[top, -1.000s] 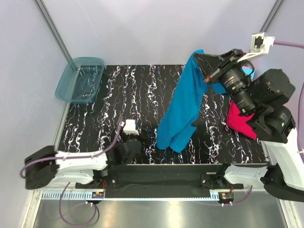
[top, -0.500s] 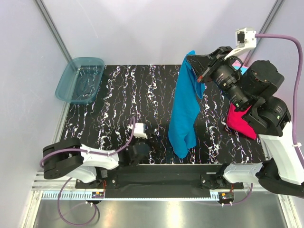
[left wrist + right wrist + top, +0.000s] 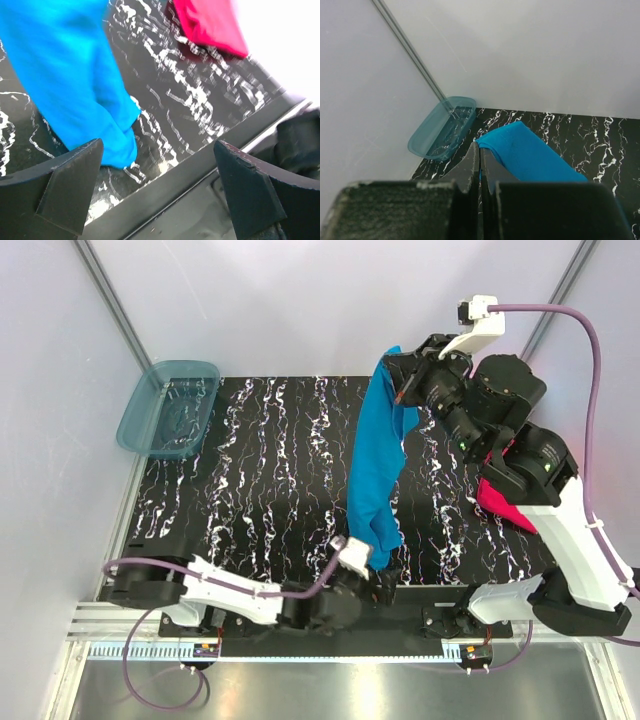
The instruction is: Fold and stack the t-shirts
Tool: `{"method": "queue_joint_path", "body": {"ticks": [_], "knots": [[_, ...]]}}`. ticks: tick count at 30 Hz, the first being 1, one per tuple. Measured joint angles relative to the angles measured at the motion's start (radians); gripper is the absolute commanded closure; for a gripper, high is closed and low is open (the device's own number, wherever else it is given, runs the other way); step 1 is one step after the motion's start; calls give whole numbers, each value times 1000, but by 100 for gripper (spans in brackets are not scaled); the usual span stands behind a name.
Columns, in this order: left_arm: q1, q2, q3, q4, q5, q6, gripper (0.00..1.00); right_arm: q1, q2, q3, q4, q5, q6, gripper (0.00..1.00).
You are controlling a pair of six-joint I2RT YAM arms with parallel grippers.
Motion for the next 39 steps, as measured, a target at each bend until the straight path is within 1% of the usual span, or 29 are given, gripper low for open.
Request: {"method": "queue_joint_path", "body": {"ticks": [4,6,10,13,18,21,24,34,39], "knots": [[-61,100,84,-76,-79,51,1,0,-3,0,-10,14,-1,100],[-73,141,113,-108,-109,64,1,0,-6,0,-11,14,-1,100],[-63,159,103,-134,-151,83,1,0,-18,0,-14,23,-1,100],[-31,153,69,-136,-163,81,1,0,-34,-4,-15,31,-2,100],[57,106,-39,-133,-158,68,1,0,-49,-8,-15,36,-5,100],[92,97,-62,-123,-149,59,1,0,-49,-8,-15,38,-13,100],[94,100,-63,-112,-131,50,1,0,-48,-8,-15,40,-24,100],[94,179,-61,-70,-46,-19,1,-2,-35,-16,-11,58,-48,100],[93,197,-51,-31,-13,-38,1,-20,-34,-38,-4,54,-47,100]]}}
